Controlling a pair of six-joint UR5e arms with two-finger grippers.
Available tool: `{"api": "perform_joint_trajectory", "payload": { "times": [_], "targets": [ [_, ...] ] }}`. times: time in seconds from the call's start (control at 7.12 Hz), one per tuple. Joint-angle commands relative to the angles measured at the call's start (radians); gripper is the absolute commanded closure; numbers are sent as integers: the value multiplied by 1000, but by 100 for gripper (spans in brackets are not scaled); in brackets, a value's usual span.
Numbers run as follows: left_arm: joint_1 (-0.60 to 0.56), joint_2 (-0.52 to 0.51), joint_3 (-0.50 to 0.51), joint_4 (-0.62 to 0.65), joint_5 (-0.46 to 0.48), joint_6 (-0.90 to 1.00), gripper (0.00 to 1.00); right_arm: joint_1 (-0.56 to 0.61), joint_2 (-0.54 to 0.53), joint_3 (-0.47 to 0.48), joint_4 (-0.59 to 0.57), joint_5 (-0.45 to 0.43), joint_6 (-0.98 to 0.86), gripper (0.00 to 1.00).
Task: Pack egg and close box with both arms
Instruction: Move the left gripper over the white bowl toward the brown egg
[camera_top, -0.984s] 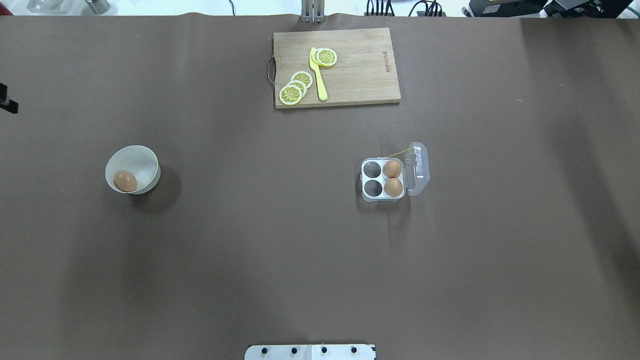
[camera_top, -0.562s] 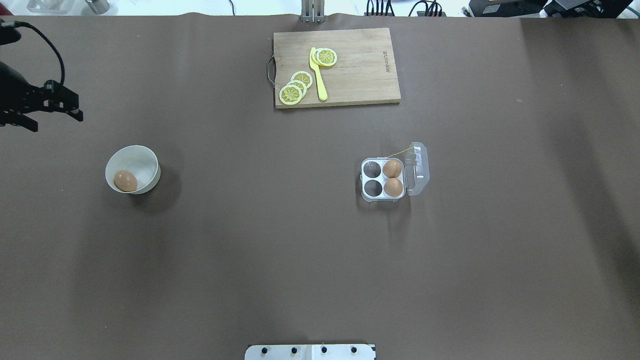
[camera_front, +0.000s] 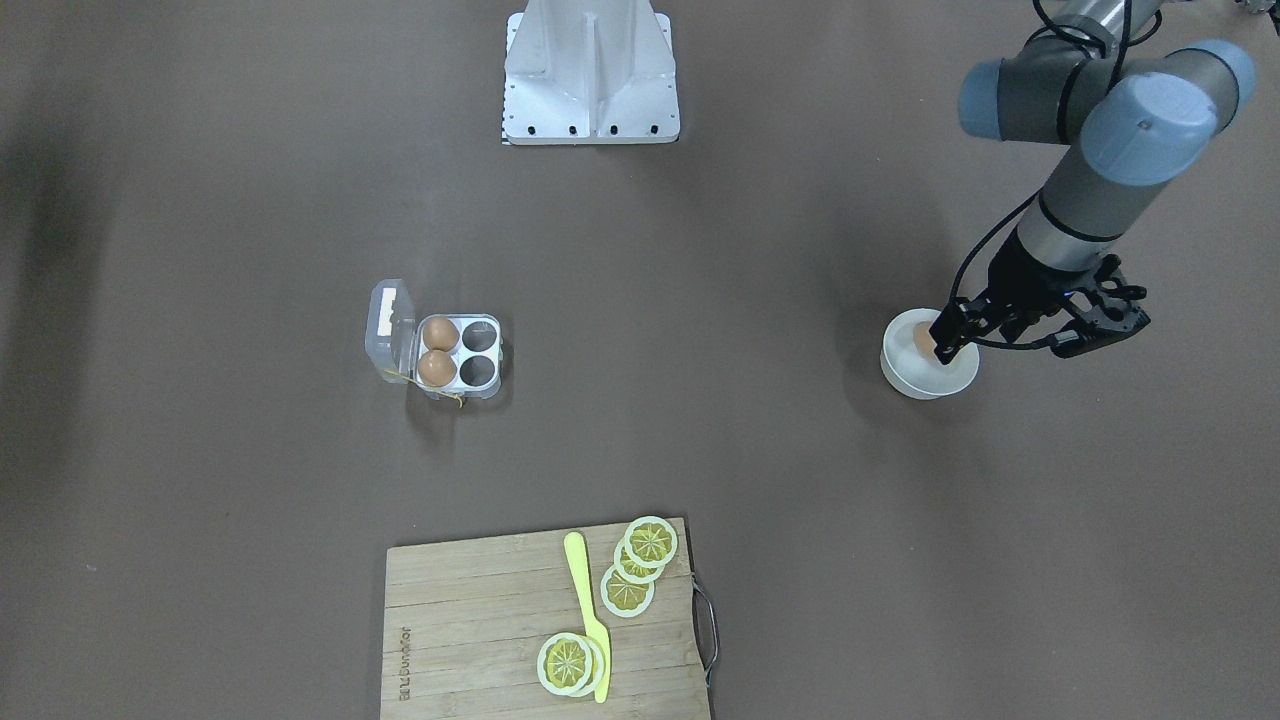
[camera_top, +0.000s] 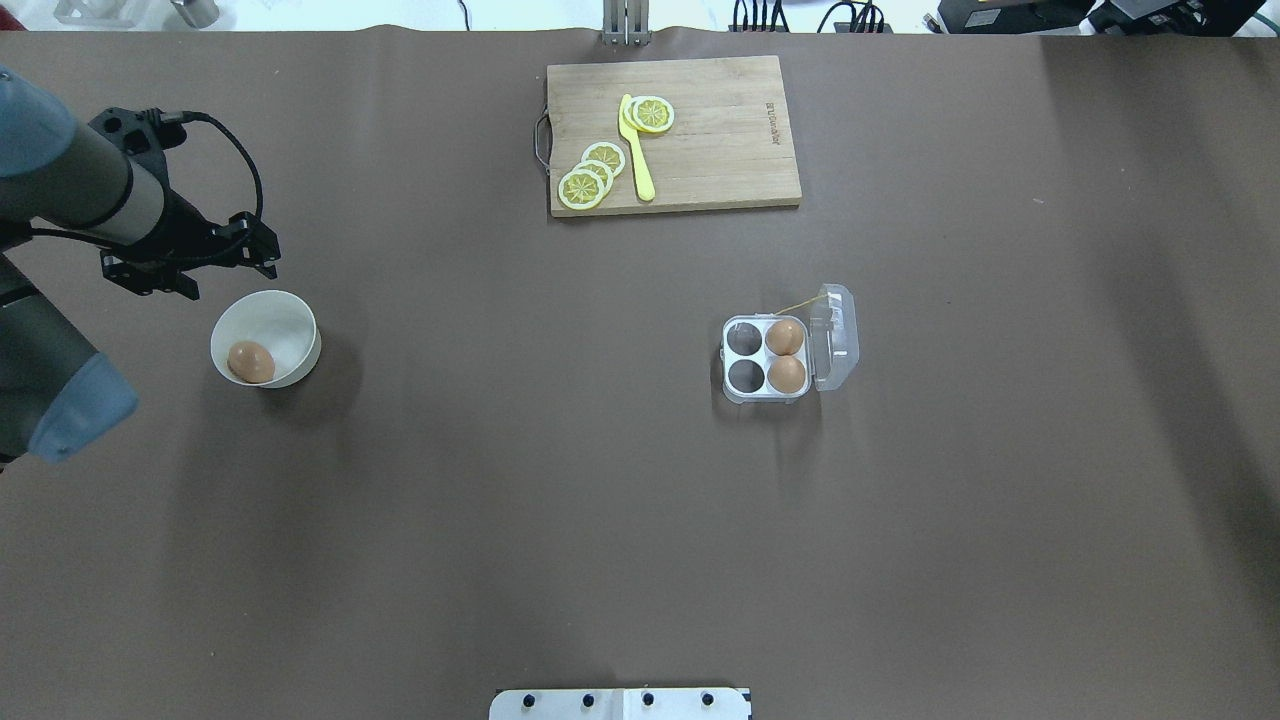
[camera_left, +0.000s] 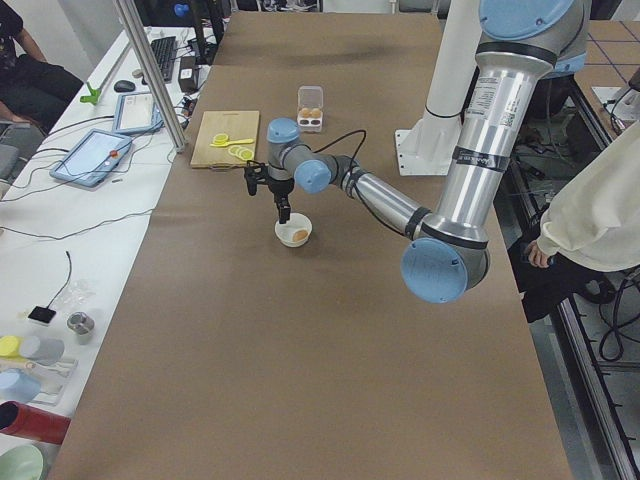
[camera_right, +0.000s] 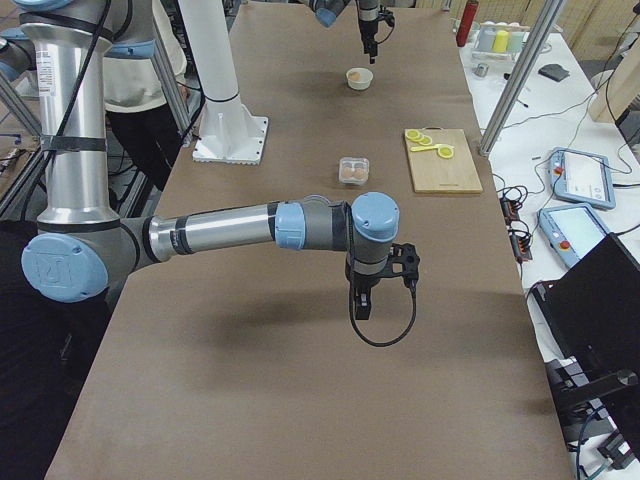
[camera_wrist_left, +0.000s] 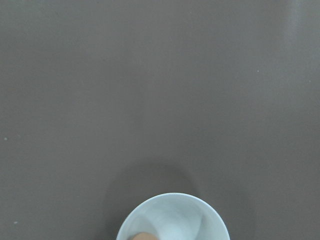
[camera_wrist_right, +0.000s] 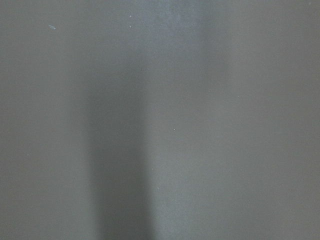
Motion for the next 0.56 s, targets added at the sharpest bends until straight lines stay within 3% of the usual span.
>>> {"api": "perform_joint_trajectory", "payload": {
  "times": [0.0, 0.42],
  "targets": [
    [46, 3, 16, -10, 26, -12, 16, 0, 0, 0, -2, 0, 0, 0],
    [77, 7, 28, -8, 36, -12, 23, 0, 0, 0, -3, 0, 0, 0]
  ]
}}
